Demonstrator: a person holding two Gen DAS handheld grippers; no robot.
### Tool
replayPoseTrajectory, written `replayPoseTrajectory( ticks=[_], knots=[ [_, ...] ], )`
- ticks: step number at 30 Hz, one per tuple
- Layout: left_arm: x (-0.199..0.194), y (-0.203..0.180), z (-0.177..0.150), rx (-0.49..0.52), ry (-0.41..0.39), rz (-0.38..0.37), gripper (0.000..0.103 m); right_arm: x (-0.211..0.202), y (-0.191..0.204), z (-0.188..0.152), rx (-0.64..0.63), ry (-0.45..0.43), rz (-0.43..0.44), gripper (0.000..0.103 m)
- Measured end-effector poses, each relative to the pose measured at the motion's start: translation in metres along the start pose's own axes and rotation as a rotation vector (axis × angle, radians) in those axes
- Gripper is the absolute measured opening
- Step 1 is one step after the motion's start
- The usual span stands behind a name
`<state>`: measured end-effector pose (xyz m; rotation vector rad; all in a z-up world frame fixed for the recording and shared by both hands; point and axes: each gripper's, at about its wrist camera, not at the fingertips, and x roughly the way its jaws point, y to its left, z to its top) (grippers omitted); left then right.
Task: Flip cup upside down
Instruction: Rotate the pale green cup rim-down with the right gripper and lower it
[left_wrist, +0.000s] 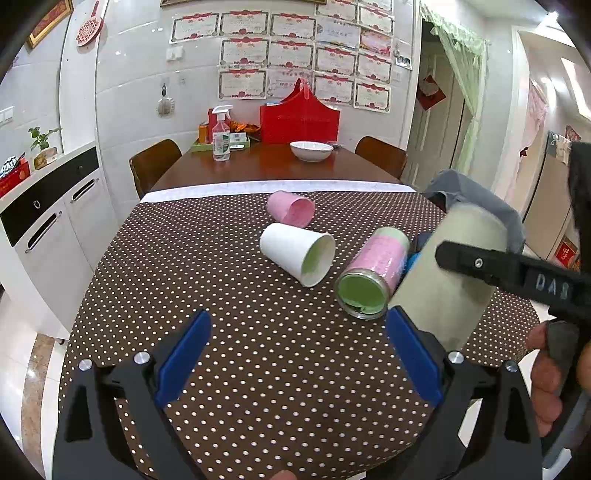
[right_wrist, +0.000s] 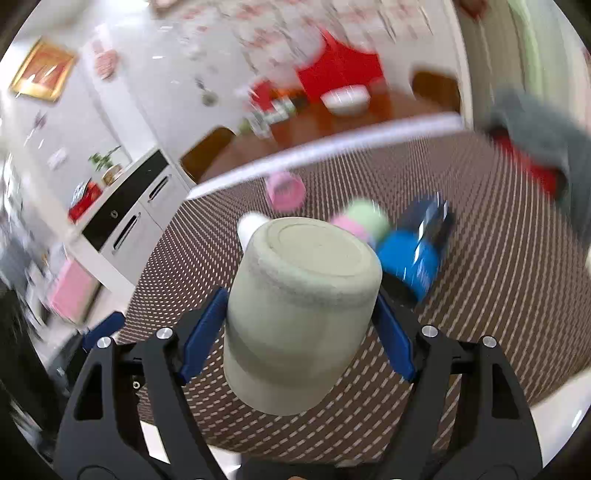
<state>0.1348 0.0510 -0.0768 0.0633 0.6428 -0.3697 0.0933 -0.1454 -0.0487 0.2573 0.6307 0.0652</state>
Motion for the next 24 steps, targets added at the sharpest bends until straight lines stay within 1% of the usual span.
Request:
replayPoseTrajectory(
  ticks=[2,5,8,12,15,24],
  knots=[
    [-0.001,-0.003,0.0,0.0,-0.002,0.0,0.094,-0.006,0.004,-0.007,-0.108,-0.07,-0.015,0.076],
    [-0.003,-0.006,-0.003,-0.011,-0.007,0.0,0.094,-0.006,0.008,-0.023,-0.237,-0.14,-0.036,0.076],
    [-0.003,-0.009,-0.008,-0.021,-0.004,0.025,0.094,-0.003,0.006,-0.038,-0.328,-0.18,-0.041,0.076],
    [-0.003,-0.013,-0.015,-0.031,-0.008,0.054,0.094,0.006,0.0,-0.055,-0.394,-0.189,-0.04,0.076],
    [-0.004,-0.016,-0.02,-0.04,-0.01,0.065,0.094,0.014,-0.008,-0.064,-0.414,-0.176,-0.037,0.076],
    [-0.002,-0.027,-0.029,-0.024,-0.001,0.075,0.094,0.033,-0.011,-0.081,-0.455,-0.154,-0.05,0.076]
  ],
)
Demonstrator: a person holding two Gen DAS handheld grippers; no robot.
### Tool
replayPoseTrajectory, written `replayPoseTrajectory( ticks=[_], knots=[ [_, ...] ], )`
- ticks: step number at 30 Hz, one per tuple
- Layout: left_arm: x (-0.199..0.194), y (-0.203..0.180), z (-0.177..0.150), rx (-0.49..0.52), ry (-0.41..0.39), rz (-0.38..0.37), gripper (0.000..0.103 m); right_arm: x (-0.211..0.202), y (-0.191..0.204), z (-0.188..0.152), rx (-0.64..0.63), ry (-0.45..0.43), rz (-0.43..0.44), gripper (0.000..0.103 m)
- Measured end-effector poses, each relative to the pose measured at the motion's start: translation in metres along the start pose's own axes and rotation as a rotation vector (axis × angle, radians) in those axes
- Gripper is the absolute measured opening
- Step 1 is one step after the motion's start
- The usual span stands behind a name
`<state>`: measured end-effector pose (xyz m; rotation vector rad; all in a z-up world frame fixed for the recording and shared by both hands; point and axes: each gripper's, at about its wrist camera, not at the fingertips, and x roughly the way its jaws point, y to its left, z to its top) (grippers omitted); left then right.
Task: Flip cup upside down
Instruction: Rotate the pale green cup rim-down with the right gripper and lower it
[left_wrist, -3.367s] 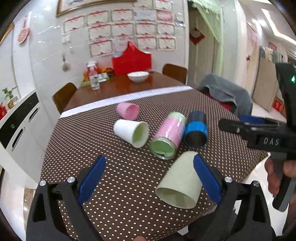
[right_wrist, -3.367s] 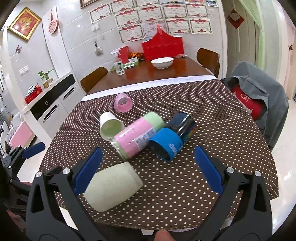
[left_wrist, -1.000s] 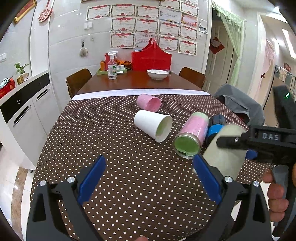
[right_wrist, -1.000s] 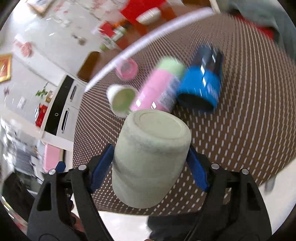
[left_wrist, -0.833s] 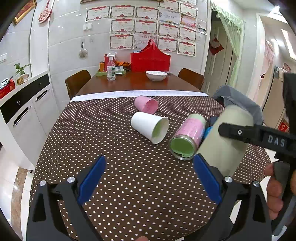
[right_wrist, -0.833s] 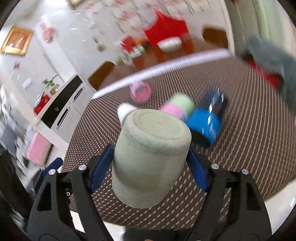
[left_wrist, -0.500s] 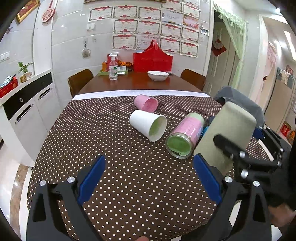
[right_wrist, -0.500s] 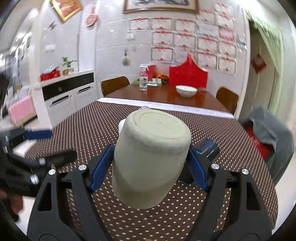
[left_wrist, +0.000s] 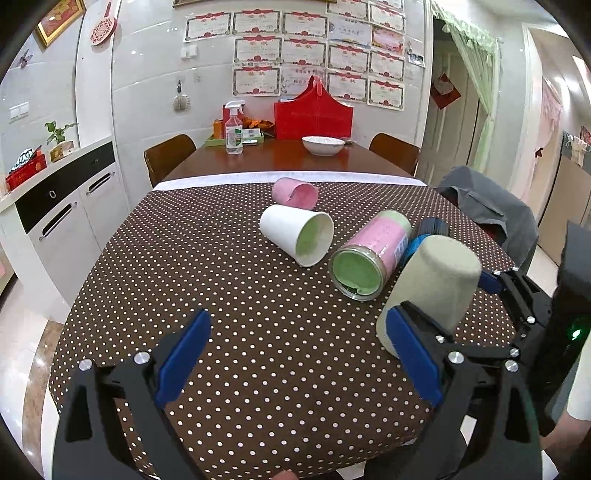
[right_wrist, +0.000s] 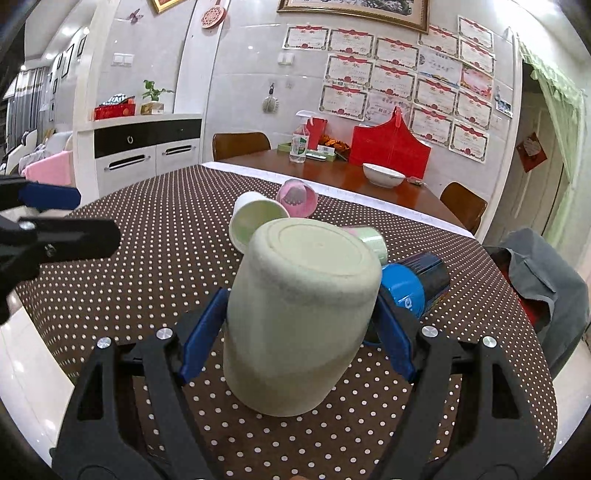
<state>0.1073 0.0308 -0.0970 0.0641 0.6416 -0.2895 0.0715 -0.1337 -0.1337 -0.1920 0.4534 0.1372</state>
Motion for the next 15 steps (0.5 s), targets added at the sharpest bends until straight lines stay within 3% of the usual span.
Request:
replayPoseTrajectory(
  ticks=[7,11,15],
  knots=[
    [0.0,-0.002,-0.002,0.004,0.001,0.01,0.094,0.001,0.011,-0.008,-0.041,-0.017,-0.026,0.077],
    [-0.003,-0.002,-0.004,0.01,-0.006,0.013,0.094,-0.005,0.011,-0.008,-0.031,-0.033,-0.027,0.095],
    [-0.01,-0.004,-0.006,0.012,-0.019,0.018,0.094,-0.008,0.006,-0.005,-0.004,-0.025,0.003,0.097]
  ],
)
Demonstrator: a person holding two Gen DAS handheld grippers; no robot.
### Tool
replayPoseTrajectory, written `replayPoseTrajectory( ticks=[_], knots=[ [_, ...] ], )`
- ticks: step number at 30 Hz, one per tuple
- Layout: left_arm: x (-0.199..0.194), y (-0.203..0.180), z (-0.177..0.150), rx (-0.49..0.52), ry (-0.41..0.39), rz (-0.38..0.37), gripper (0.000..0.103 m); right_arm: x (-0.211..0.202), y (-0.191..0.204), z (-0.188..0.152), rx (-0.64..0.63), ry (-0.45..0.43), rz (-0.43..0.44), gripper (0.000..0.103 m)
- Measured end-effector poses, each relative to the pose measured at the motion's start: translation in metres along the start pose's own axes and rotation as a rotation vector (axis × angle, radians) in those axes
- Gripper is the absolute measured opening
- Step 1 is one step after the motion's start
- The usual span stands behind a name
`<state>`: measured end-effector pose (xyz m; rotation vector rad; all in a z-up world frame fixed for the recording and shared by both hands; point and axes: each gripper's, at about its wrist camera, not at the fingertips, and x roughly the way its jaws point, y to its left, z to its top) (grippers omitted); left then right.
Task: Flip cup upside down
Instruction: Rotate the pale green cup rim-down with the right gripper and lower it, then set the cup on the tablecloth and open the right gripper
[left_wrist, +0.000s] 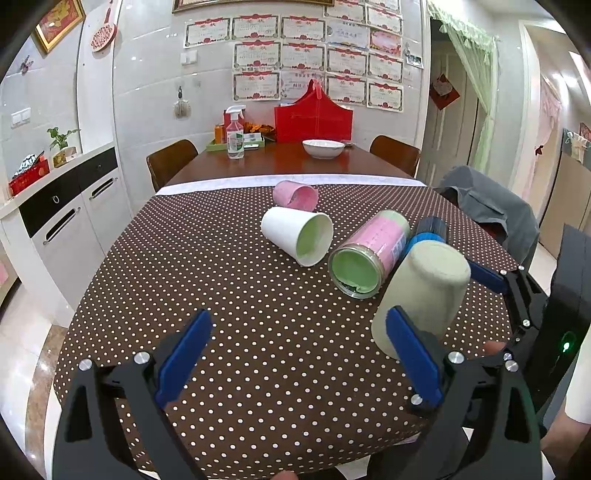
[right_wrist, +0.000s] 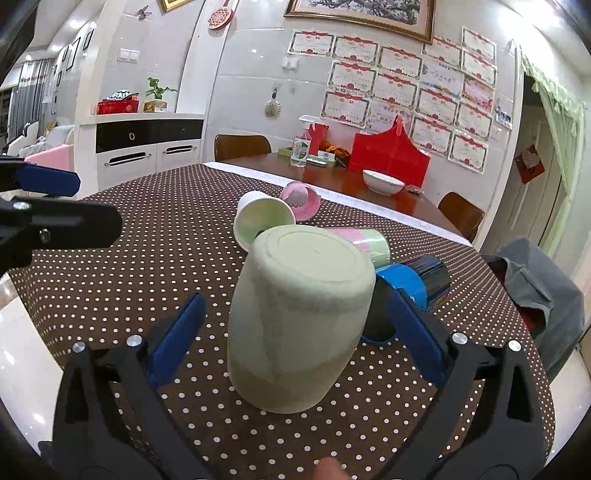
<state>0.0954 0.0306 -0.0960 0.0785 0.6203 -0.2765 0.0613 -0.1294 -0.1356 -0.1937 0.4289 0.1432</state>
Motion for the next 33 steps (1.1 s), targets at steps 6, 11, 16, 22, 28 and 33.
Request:
replayPoseTrajectory(
  ticks=[6,11,16,22,28,33],
  knots=[
    [-0.012,-0.005,0.001,0.008,-0.025,0.008,0.094,-0.009,-0.008,0.005,0.039,-0.026,0.03,0.097],
    [-0.021,-0.011,0.0,0.01,-0.043,0.011,0.094,-0.015,-0.018,0.011,0.08,-0.023,0.051,0.097],
    [-0.029,-0.018,0.001,0.015,-0.061,0.01,0.094,-0.027,-0.028,0.021,0.105,-0.021,0.068,0.097],
    [-0.048,-0.026,0.007,0.014,-0.116,0.019,0.094,-0.052,-0.039,0.035,0.132,-0.053,0.049,0.097],
    [-0.066,-0.034,0.011,0.008,-0.16,0.044,0.094,-0.081,-0.059,0.051,0.238,-0.077,-0.007,0.097],
    [-0.08,-0.041,0.01,0.007,-0.187,0.061,0.094,-0.104,-0.072,0.053,0.302,-0.1,-0.025,0.097]
  ],
)
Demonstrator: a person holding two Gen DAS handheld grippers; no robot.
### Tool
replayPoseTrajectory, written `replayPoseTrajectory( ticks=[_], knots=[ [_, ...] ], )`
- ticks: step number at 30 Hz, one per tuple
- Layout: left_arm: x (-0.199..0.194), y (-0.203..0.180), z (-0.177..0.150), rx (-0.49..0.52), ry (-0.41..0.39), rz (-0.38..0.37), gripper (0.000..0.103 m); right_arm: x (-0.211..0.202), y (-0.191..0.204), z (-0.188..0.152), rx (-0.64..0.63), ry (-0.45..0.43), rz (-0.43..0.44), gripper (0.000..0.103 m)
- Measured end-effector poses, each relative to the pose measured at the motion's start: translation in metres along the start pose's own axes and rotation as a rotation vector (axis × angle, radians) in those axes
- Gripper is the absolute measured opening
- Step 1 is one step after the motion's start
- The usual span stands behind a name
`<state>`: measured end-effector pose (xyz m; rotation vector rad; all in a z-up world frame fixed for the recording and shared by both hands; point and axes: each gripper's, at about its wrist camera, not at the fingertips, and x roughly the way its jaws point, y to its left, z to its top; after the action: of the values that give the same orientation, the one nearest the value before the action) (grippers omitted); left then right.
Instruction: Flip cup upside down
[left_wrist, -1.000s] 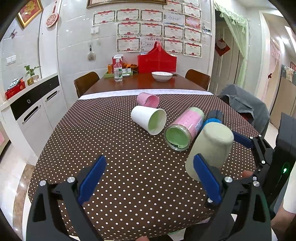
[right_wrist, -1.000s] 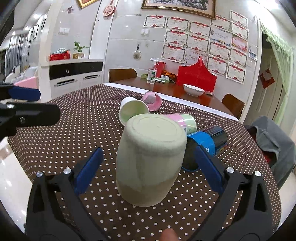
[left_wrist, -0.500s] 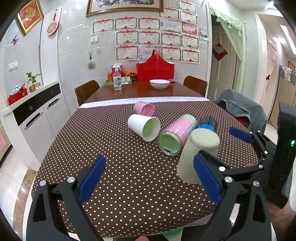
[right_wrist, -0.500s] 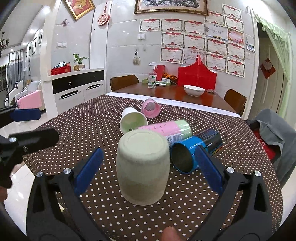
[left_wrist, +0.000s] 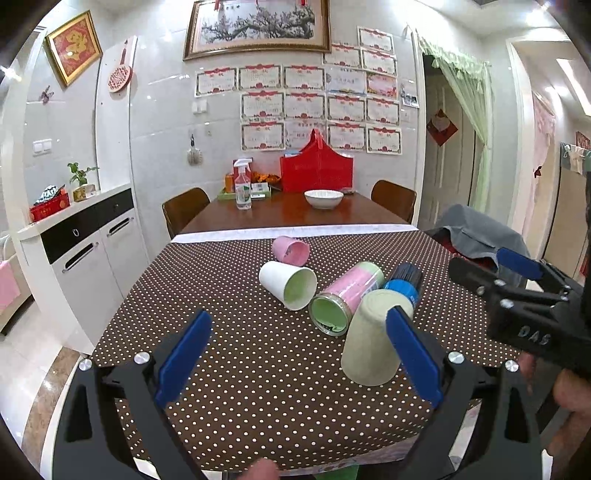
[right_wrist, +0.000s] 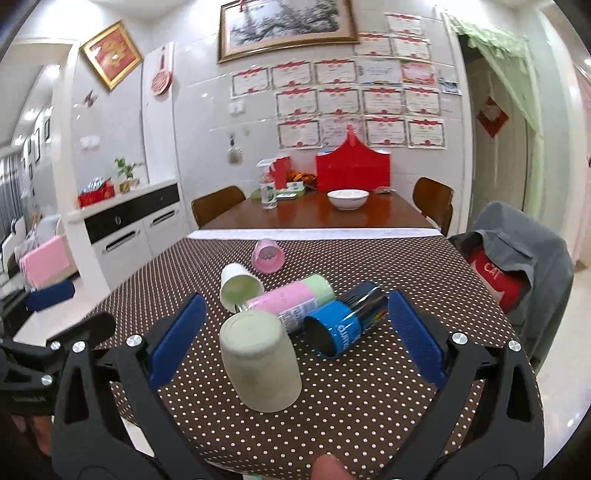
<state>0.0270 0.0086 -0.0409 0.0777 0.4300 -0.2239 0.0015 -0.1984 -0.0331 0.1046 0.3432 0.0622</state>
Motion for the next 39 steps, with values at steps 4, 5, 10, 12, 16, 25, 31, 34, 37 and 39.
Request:
replayPoseTrajectory(
  ticks=[4,5,10,12,16,25,31,34,37,39],
  knots=[
    [-0.009,-0.003,0.001,0.0,-0.014,0.023,0.094,-0.02,-0.004,0.002,0.02,-0.018,0.001,0.097],
    [-0.012,-0.004,0.001,-0.001,-0.018,0.031,0.094,-0.022,-0.006,0.003,0.028,-0.02,0.004,0.097],
    [-0.026,-0.012,0.001,0.001,-0.035,0.06,0.094,-0.041,-0.008,0.003,0.052,-0.035,-0.003,0.097],
    [-0.033,-0.015,0.0,0.002,-0.04,0.078,0.094,-0.045,-0.007,0.003,0.055,-0.034,-0.006,0.097],
    [-0.045,-0.02,0.001,0.003,-0.059,0.118,0.094,-0.056,-0.004,0.004,0.048,-0.047,-0.011,0.097],
    [-0.069,-0.024,0.004,0.007,-0.093,0.153,0.094,-0.069,0.0,0.002,0.047,-0.045,-0.02,0.097],
    [-0.074,-0.024,0.005,0.009,-0.104,0.164,0.094,-0.07,0.002,0.001,0.043,-0.048,-0.024,0.097],
    [-0.075,-0.023,0.005,0.004,-0.106,0.164,0.094,-0.07,0.004,0.0,0.039,-0.047,-0.025,0.097],
    [-0.078,-0.022,0.005,-0.001,-0.11,0.168,0.094,-0.07,0.004,0.0,0.04,-0.046,-0.021,0.097],
    [-0.078,-0.022,0.006,0.0,-0.109,0.172,0.094,-0.07,0.005,-0.001,0.039,-0.045,-0.02,0.097]
  ],
)
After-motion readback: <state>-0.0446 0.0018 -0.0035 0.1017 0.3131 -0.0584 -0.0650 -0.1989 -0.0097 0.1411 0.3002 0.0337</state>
